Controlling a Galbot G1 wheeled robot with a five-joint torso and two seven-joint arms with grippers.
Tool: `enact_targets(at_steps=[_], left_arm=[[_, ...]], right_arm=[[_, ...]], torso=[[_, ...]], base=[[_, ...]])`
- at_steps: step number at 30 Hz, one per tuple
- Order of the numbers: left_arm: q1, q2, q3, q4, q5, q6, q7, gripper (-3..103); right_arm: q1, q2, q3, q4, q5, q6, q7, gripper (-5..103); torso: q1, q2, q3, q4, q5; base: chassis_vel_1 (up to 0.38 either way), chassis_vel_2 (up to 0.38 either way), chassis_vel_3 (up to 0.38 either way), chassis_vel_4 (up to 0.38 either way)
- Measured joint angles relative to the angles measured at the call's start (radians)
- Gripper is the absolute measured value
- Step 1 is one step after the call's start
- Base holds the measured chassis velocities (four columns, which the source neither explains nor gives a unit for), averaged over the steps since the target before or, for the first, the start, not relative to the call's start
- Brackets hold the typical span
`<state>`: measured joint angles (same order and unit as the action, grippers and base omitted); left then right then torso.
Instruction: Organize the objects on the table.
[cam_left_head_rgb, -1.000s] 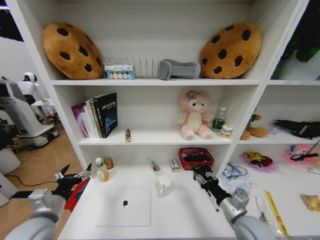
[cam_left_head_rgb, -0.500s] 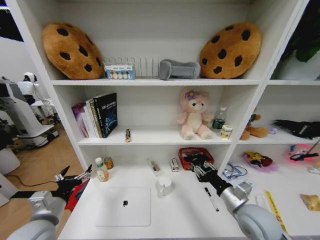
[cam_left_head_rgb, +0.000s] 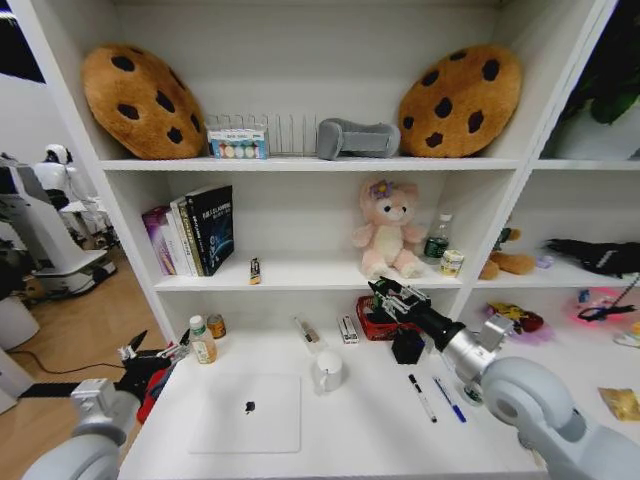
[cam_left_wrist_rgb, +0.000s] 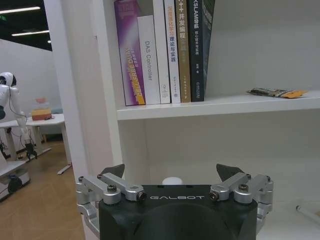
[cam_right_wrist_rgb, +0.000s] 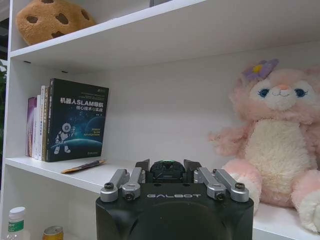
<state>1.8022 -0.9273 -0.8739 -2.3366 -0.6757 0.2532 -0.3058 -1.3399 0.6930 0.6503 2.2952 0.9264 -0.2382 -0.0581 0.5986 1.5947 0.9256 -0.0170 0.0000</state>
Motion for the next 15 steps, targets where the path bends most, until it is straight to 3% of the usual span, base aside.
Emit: enact_targets(at_steps=[7,15], left_arm=[[0.02,0.017,-0.021,0.009,0.002,-0.008,0.005,100],[0.052,-0.006,-0.051,0.018,0.001,-0.017,0.004,100]], right_arm=[[0.067,-0.001,-0.008,-0.049,0.012,0.004,-0.005,37],[0.268,-0.006,-0.139,-0.178,0.039,0.015,-0.031,37]], torso=[[0.0,0.0,0.0,-0.0008,0.0001],[0.0,0.0,0.0,-0.0004,-0.0001]], base=[[0.0,0.0,0.0,0.0],[0.0,0.0,0.0,0.0]])
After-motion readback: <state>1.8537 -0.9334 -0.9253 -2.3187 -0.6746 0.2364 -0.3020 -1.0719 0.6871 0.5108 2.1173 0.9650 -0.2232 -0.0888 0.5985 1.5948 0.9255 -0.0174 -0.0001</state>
